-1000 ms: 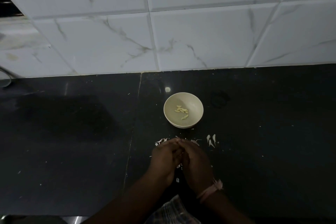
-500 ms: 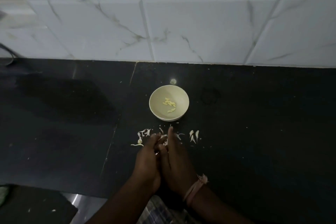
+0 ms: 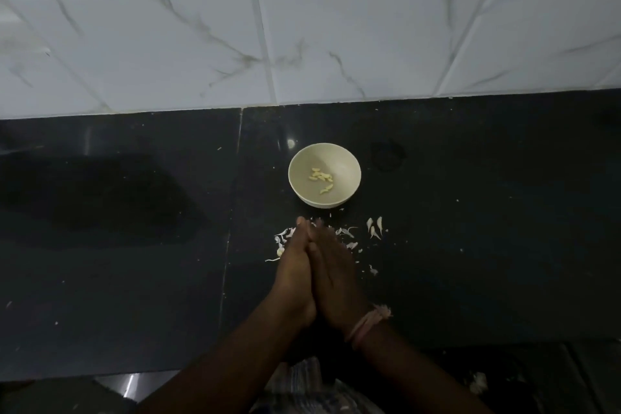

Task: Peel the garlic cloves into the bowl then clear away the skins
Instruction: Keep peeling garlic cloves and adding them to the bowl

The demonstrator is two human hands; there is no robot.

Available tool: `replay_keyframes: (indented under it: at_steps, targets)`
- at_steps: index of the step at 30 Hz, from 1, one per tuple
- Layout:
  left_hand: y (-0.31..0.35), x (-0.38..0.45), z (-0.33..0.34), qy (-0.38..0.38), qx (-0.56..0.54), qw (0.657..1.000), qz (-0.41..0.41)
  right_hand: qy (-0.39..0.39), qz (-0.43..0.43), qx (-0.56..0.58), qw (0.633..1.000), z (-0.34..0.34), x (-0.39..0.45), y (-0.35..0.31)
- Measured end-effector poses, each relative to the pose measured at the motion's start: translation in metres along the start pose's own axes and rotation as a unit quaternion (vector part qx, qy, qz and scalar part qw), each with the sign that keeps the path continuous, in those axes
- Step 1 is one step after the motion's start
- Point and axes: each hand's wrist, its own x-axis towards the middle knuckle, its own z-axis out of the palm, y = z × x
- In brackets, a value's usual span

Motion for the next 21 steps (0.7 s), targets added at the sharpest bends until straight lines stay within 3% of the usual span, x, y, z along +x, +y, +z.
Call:
replay_keyframes:
  at_steps: [3, 6, 9, 12, 14, 16, 19, 21]
  targets:
    - [0.001, 0.000, -0.012, -0.014, -0.003, 1.000, 0.023, 0.043, 0.043, 0.035, 0.998, -0.002, -0.001, 0.008]
    - [0.004, -0.001, -0.018, -0.041, 0.016, 0.999, -0.023, 0.039, -0.033, 0.048, 0.997, 0.013, -0.024, -0.017]
    - [0.001, -0.005, -0.019, -0.059, -0.041, 0.995, -0.066, 0.048, -0.065, -0.055, 0.995, 0.019, -0.029, -0.010]
    - [-0.001, -0.008, -0.022, -0.072, -0.045, 0.995, -0.054, 0.061, -0.034, -0.128, 0.989, 0.000, -0.022, 0.013]
    - [-0.002, 0.001, -0.023, -0.016, -0.050, 0.998, -0.018, 0.127, -0.023, -0.091, 0.987, -0.018, -0.014, 0.025]
    - [-0.005, 0.009, -0.020, 0.046, -0.036, 0.998, 0.005, 0.167, -0.004, -0.124, 0.978, -0.036, -0.003, 0.040]
    - [-0.012, 0.013, -0.012, 0.064, -0.026, 0.998, 0.006, 0.178, 0.024, -0.169, 0.969, -0.059, 0.016, 0.050]
    - [-0.017, 0.013, -0.004, 0.067, -0.006, 0.998, 0.003, 0.141, 0.032, -0.188, 0.971, -0.068, 0.029, 0.051]
